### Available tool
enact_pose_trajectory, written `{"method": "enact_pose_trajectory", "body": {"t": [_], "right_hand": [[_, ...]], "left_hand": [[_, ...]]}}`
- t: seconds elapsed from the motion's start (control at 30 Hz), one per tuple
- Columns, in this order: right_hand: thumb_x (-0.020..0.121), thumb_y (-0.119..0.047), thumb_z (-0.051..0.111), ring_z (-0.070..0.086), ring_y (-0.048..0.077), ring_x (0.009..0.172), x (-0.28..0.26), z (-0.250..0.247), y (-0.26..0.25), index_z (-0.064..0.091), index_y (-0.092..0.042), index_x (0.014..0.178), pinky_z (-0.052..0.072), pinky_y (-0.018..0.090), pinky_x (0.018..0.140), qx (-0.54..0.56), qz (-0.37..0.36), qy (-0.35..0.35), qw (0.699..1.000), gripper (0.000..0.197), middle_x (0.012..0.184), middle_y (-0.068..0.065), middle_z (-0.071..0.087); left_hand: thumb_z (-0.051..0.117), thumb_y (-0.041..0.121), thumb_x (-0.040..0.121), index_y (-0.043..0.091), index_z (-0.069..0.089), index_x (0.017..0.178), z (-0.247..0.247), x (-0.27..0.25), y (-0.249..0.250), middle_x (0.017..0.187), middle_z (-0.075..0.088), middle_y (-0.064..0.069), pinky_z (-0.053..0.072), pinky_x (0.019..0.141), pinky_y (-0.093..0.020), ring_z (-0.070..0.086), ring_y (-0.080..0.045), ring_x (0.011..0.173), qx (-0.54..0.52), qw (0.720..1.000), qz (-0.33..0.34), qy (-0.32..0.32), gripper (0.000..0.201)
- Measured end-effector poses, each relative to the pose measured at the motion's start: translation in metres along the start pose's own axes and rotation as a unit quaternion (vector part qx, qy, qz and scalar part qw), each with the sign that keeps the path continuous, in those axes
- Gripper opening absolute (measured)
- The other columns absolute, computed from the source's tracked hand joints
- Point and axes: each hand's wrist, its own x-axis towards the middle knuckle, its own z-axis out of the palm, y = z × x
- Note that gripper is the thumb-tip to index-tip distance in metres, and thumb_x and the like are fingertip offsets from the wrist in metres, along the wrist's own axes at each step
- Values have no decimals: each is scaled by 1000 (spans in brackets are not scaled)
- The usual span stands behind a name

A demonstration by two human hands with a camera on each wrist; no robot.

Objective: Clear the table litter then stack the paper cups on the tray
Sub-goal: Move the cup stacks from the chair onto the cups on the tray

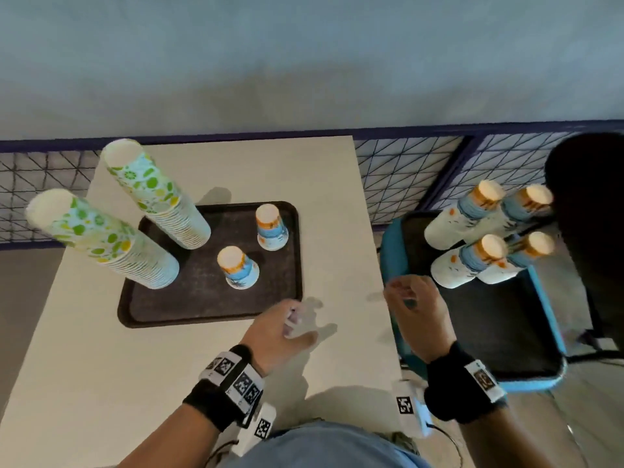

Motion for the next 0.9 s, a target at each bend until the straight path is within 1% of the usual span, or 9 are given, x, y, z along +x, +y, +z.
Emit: {"method": "enact_pose_trajectory", "body": {"t": [0.1,0.17,0.27,0.4,0.47,0.53,0.63,0.7,0.9], "right_hand": [[92,-19,72,60,2,81,-7,-40,56,62,-25,94,44,7,66,-36,101,17,994,12,101,5,62],[91,-23,73,58,2,79,-7,-59,95,60,-22,100,40,8,68,-54,150,26,987,16,99,5,64],[89,-27,75,64,20,86,4,-77,144,58,-13,119,49,30,81,-66,181,45,980,37,98,8,65],[89,-33,73,58,25,115,36,-94,168,43,-16,144,48,42,103,-23,229,17,973,65,116,8,60],[89,-31,72,55,24,120,52,-97,172,33,-14,152,45,37,105,-7,230,9,973,76,128,11,55],[89,-31,72,54,26,125,65,-92,166,24,-12,157,43,32,102,0,224,-5,975,85,141,15,47],[86,-36,73,46,29,134,74,-76,156,21,-12,157,44,40,109,-29,195,-40,980,91,149,15,40],[83,-38,75,41,30,137,77,-69,150,27,-15,154,43,45,111,-39,170,-50,983,89,146,14,43],[81,-42,79,42,27,137,100,-90,173,23,-20,157,38,37,111,-8,171,-77,982,97,149,9,39]], "left_hand": [[84,40,85,39,56,129,44,22,54,114,60,6,54,80,-19,64,-12,88,17,998,56,-19,53],[82,42,86,43,51,139,71,37,93,120,58,6,58,85,-27,67,-12,94,40,994,102,-19,61],[79,41,87,52,41,146,107,64,150,127,54,5,57,84,-26,65,-13,98,73,983,166,-15,71],[78,38,90,47,36,154,148,99,215,134,48,4,49,85,-17,61,-12,107,120,966,227,-13,77],[78,36,90,42,34,157,165,118,237,134,46,3,46,94,-20,55,-13,114,144,962,230,-24,80],[78,38,89,42,30,159,171,136,246,145,45,-5,46,111,-36,53,-24,129,176,961,211,-36,85],[77,44,88,46,26,160,172,153,242,158,36,-11,40,119,-43,46,-35,142,222,961,162,-42,88],[75,45,88,44,31,157,174,157,238,156,39,-10,43,117,-46,48,-35,140,229,962,150,-26,82],[70,42,94,44,41,139,211,170,255,127,59,-5,55,97,-47,64,-28,108,217,967,129,-10,53]]}}
